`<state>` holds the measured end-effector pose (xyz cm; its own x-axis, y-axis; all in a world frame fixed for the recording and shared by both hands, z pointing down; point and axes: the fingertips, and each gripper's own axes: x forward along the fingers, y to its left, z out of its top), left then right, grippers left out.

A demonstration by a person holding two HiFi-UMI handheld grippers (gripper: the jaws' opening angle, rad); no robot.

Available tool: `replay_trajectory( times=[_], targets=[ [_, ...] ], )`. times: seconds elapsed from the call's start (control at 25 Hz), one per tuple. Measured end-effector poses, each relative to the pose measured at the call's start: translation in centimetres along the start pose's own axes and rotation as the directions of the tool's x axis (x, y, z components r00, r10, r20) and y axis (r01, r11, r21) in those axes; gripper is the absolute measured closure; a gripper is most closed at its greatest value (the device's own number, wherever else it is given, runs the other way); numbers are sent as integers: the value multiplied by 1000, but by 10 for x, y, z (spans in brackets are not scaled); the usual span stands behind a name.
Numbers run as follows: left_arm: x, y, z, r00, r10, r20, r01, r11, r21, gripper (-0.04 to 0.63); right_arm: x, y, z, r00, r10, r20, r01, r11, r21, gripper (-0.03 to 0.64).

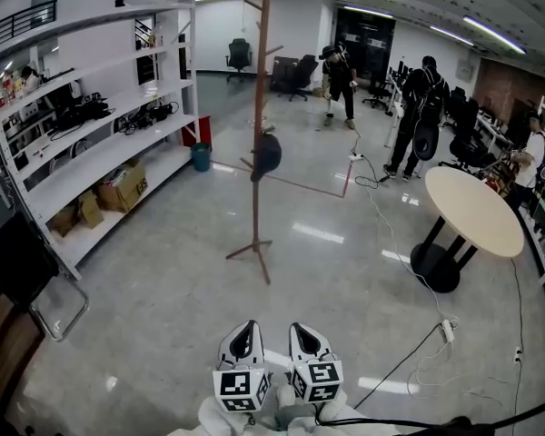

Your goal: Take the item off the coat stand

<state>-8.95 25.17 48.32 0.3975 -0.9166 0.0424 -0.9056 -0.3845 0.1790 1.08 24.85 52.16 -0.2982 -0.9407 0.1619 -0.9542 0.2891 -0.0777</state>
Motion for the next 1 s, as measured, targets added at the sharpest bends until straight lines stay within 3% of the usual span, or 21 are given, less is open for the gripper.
replay_trajectory(
  times=[0.56,1.0],
  targets=[
    [55,9,-5,1000,-22,-16,22,1000,21,609,46,-31,-4,1000,-29,-10,29,999,27,607],
    [121,5,8,1000,-14,-6,14,999,41,609,94,-77,16,1000,-25,0,25,999,29,606]
  ],
)
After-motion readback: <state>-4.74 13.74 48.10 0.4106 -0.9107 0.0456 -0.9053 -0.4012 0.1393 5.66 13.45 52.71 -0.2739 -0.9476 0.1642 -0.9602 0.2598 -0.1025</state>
